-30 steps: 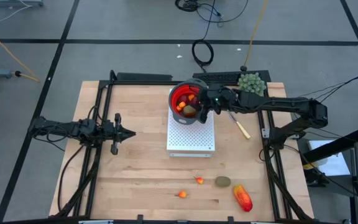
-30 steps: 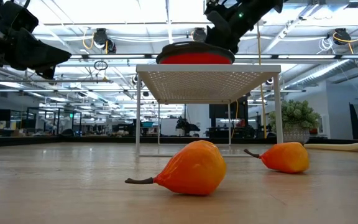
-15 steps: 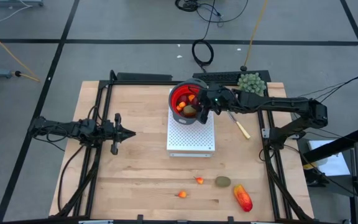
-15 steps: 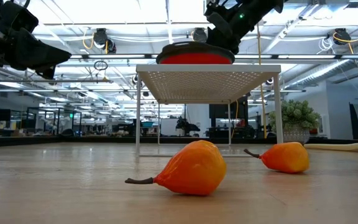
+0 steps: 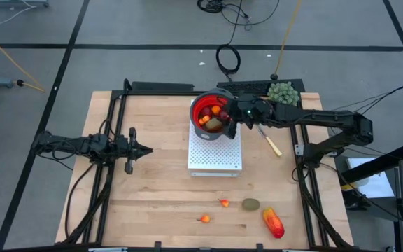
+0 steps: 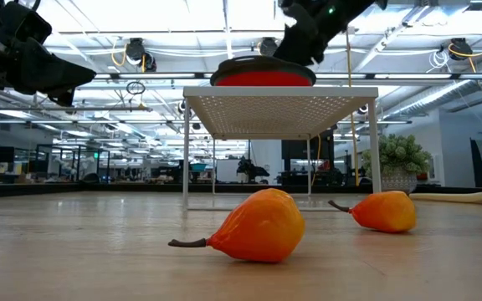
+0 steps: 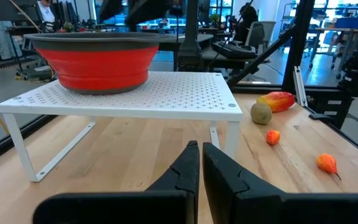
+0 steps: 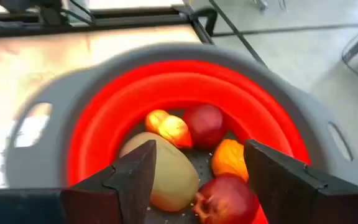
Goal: Pick & Place Fruit
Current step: Put the green kiwi into the red strainer bowl
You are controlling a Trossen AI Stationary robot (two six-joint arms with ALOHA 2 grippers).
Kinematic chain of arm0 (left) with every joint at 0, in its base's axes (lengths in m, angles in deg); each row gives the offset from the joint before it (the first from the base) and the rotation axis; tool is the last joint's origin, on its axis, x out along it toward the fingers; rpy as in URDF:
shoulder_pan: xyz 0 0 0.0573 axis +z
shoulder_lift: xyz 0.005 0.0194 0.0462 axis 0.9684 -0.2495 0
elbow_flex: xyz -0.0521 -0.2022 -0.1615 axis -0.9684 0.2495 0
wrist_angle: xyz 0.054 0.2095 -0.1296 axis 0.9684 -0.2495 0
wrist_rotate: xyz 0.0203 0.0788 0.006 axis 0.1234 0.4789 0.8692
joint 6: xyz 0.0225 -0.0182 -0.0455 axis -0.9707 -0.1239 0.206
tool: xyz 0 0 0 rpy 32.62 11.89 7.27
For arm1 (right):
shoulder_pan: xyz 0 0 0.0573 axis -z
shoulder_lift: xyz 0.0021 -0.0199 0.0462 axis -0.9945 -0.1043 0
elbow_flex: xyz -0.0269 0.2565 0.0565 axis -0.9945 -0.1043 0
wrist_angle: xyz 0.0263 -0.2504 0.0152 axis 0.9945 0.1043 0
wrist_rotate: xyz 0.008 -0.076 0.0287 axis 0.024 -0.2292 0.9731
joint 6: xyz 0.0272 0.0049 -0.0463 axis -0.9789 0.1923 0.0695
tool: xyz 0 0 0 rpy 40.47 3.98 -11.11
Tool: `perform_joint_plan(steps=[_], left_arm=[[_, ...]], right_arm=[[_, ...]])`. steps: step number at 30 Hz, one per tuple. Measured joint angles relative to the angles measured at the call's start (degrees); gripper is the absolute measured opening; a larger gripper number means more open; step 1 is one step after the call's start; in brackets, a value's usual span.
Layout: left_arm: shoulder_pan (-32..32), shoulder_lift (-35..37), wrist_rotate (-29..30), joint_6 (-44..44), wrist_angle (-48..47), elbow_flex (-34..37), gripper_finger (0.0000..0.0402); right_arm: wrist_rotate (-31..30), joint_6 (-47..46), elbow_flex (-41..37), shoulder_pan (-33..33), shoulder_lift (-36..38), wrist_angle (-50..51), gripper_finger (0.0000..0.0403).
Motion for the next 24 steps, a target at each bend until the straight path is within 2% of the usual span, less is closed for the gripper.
perform_joint_plan(steps=[8, 18, 24], left_arm=[[0.00, -0.02, 0.01, 0.04, 0.00, 0.00, 0.0019], [0.00, -0.02, 0.01, 0.06, -0.02, 0.00, 0.0019], [0.00, -0.02, 0.02, -0.09, -0.02, 0.00, 0.0019]], right_arm=[[-0.08, 0.01, 0.00, -4.48, 7.76, 2.99, 0.0177], [-0.01, -9.12, 0.00, -13.11, 14.71, 20.22, 0.0062], [-0.05, -12.62, 0.00, -19.18, 17.02, 26.01, 0.0009]])
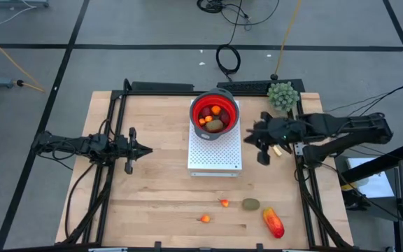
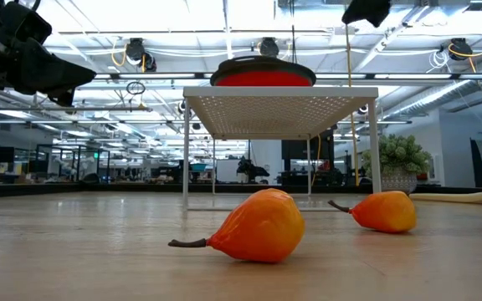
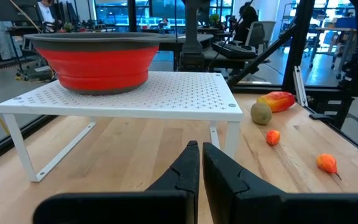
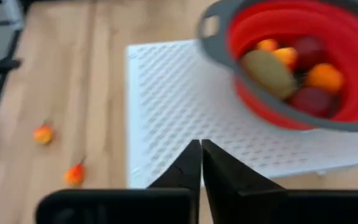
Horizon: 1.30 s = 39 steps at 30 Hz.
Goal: Pick & Place Fruit
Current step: Put the green kiwi into the red strainer bowl
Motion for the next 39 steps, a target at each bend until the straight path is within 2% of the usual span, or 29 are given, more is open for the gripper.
perform_joint_plan(steps=[6, 14, 22, 30, 39], left_arm=[[0.00, 0.00, 0.00, 0.07, 0.00, 0.00, 0.0019], [0.00, 0.00, 0.02, 0.15, 0.01, 0.00, 0.0019], [0.00, 0.00, 0.07, 0.26, 0.02, 0.00, 0.0019], [0.00, 0.00, 0.11, 0.42, 0.02, 0.00, 0.0019], [0.00, 0.00, 0.14, 0.42, 0.02, 0.00, 0.0019]], right_arm=[[0.00, -1.11, -1.10, -8.86, 0.42, 1.54, 0.0005], [0.01, -6.17, -7.56, -20.60, 0.34, -1.51, 0.0003], [-1.58, -12.76, -14.92, -29.92, 0.36, -11.20, 0.0001], [-3.39, -21.62, -16.17, -36.72, -3.78, -13.34, 0.0001], [-3.48, -31.19, -15.24, -40.84, -10.59, -13.09, 0.0000]])
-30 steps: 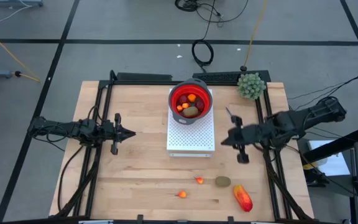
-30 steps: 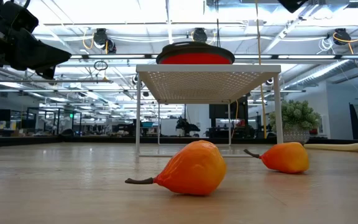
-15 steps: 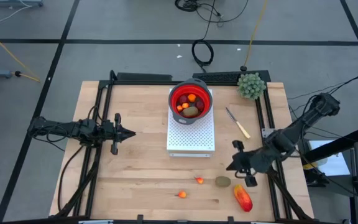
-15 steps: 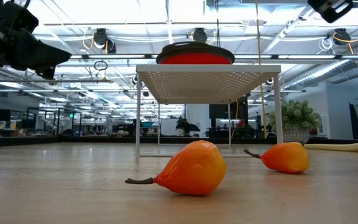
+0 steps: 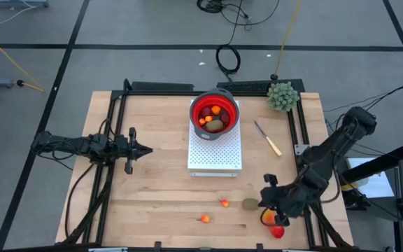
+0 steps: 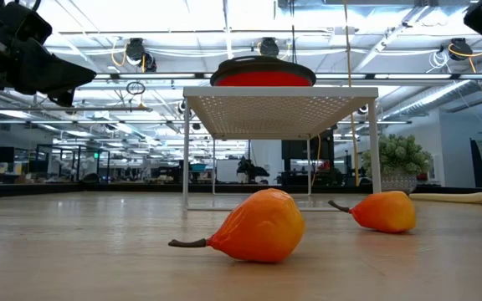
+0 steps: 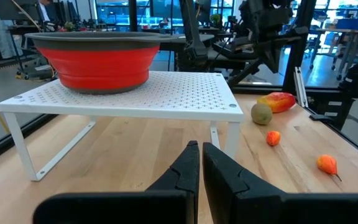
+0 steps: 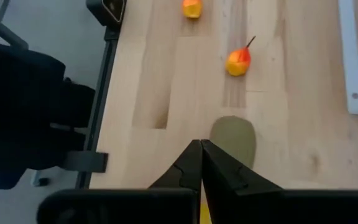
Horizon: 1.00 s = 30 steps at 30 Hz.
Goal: Pick & Place Fruit
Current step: Put the green kiwi into the red strainer bowl
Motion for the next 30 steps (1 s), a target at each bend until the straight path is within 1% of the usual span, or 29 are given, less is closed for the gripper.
perform_joint_plan(steps=[4, 8, 16, 21, 25, 30], left_arm=[[0.00, 0.02, 0.01, 0.00, 0.00, 0.00, 0.0019], [0.00, 0.01, 0.01, -0.02, 0.00, 0.00, 0.0019], [0.00, 0.01, 0.04, -0.02, 0.00, 0.00, 0.0019], [0.00, 0.00, 0.07, -0.02, 0.00, 0.00, 0.0019], [0.00, 0.00, 0.08, -0.02, 0.00, 0.00, 0.0019], [0.00, 0.00, 0.05, -0.04, 0.00, 0.00, 0.0019]], right_arm=[[-0.81, -0.10, 2.49, -0.28, -3.70, 0.08, 0.0000], [-0.97, 1.57, 6.56, -0.24, -8.04, 1.94, 0.0000], [0.64, 1.12, 13.22, -0.53, -15.30, 7.56, 0.0000], [0.66, -1.40, 14.17, -0.55, -16.55, 9.52, 0.0000], [0.66, -1.52, 14.17, -0.42, -16.55, 10.51, 0.0001], [0.66, -1.23, 13.92, -0.39, -16.55, 10.83, 0.0023]])
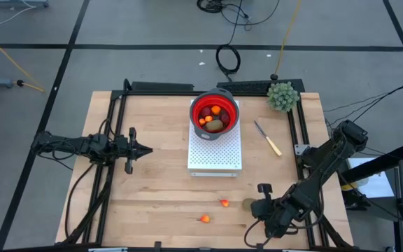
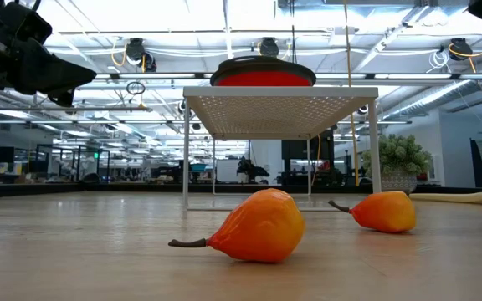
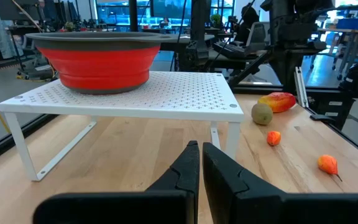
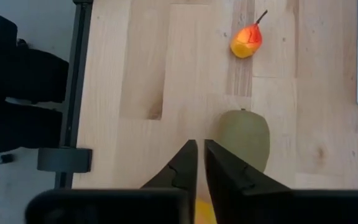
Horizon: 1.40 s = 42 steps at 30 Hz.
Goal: Pick & Place Fruit
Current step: Put the green kiwi into the red strainer bowl
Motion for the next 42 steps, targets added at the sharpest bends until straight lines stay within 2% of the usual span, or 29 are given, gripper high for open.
perform_joint_plan(steps=[5, 15, 24, 32, 42], left_arm=[[0.00, 0.02, 0.00, 0.00, 0.00, 0.00, 0.0019], [0.00, 0.02, 0.00, 0.00, 0.00, 0.00, 0.0019], [0.00, 0.02, -0.02, 0.00, 0.00, 0.00, 0.0019], [0.00, 0.02, -0.02, 0.00, 0.00, 0.00, 0.0019], [0.00, 0.00, -0.04, 0.00, 0.00, 0.00, 0.0019]], right_arm=[[0.02, 0.00, -0.86, -0.02, 0.00, 0.03, 0.0069], [-0.09, 0.00, -1.08, 0.00, 0.00, 0.19, 0.0185], [-0.02, 0.00, -1.11, 1.03, 0.00, -0.01, 0.0260], [1.44, 0.15, -1.12, 3.29, 0.01, 0.00, 0.0298], [2.86, 0.50, -1.14, 4.32, 0.02, 0.01, 0.0305]])
